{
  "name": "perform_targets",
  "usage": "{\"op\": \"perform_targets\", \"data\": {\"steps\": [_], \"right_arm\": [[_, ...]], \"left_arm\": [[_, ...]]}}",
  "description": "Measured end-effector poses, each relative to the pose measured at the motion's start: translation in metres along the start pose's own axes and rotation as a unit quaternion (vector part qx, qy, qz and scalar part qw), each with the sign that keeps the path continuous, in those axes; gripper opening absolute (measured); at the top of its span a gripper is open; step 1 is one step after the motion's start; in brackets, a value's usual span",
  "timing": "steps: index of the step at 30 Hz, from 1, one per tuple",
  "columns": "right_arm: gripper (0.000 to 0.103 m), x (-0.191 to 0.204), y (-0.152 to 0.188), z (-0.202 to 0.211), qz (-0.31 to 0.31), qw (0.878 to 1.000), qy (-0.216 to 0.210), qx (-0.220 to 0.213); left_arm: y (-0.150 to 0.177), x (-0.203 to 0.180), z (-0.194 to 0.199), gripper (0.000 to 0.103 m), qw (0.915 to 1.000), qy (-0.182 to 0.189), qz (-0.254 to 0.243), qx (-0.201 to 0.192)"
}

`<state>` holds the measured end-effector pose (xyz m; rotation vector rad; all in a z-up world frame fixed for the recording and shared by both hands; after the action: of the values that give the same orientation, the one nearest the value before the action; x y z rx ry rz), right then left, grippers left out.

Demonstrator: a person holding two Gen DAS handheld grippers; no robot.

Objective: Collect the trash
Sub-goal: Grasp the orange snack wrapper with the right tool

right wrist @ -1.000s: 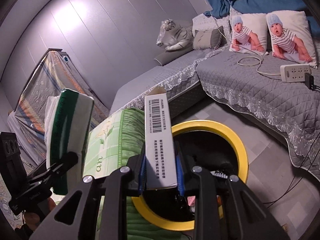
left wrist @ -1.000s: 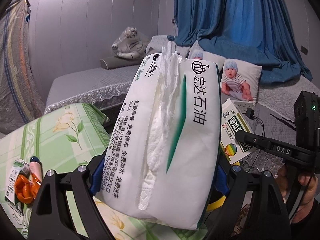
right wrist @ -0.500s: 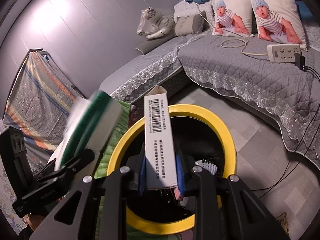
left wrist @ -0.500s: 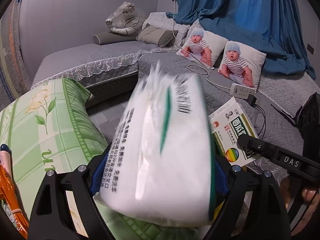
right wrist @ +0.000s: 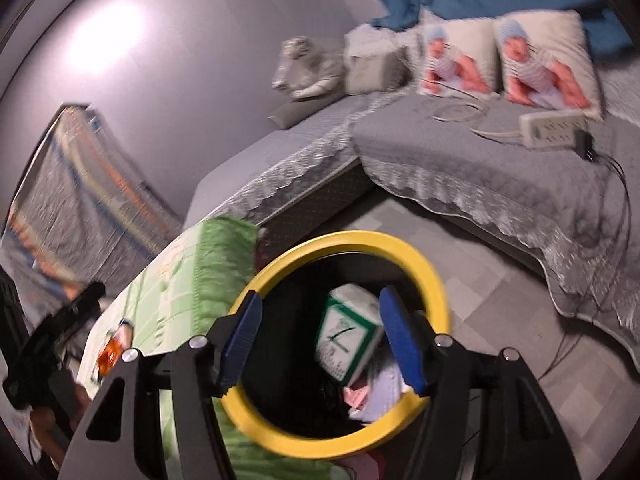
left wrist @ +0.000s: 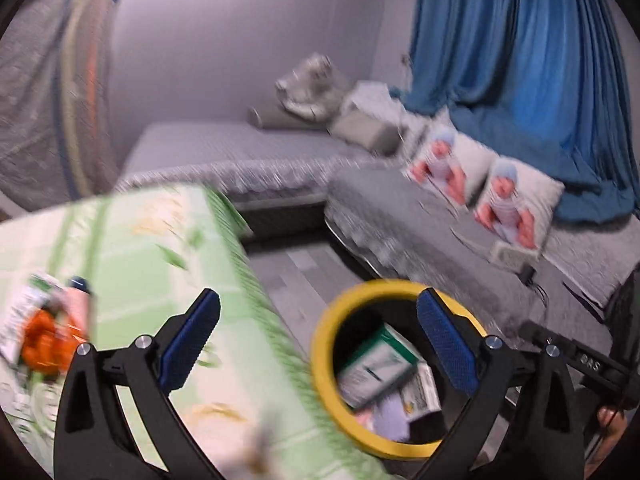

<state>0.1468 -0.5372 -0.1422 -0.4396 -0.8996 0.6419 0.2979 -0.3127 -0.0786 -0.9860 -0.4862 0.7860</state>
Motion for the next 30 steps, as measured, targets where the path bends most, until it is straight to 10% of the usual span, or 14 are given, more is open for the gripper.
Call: {"op": "perform_targets", "data": {"steps": [7,16,20,30], "right_arm": [[0.059,0.119,0.051,-0.014,0.121,0.986,-0.086,0.075],[0.059,0.268,0.170,-0.078,0.266,0.926,-0.134,0.231],[0.059,0.306,0.215,-0.104,0.306,0.901,-0.113,0.285],[0.059,0.323,0.246,-0.159,0.361,0.885,-0.023,0.294]], "left_arm": [[0.002,0.094,0.084,0.095,0.9940,-0.092,-0.024,-0.053],[0.063,0.255,0.159,0.095,0.9785,-0.204,0.017,-0.025],[0.081,0.292,0.167,0.095,0.9811,-0.191,0.024,-0.015],[0.115,0.303,0.141,0.095,0.9931,-0.113,-0.027,0.018]]}}
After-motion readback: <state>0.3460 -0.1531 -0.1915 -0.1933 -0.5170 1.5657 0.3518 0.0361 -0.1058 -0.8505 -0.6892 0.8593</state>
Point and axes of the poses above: each gripper's, at about its wrist camera, not at the fingertips, and z roughly against the way its jaws point, x to its left, y to its underside, the point moved 8 cm from there along -z, roughly the way its jaws point, and after that the axes turned 11 degrees about -z, right-handed, at the moved point
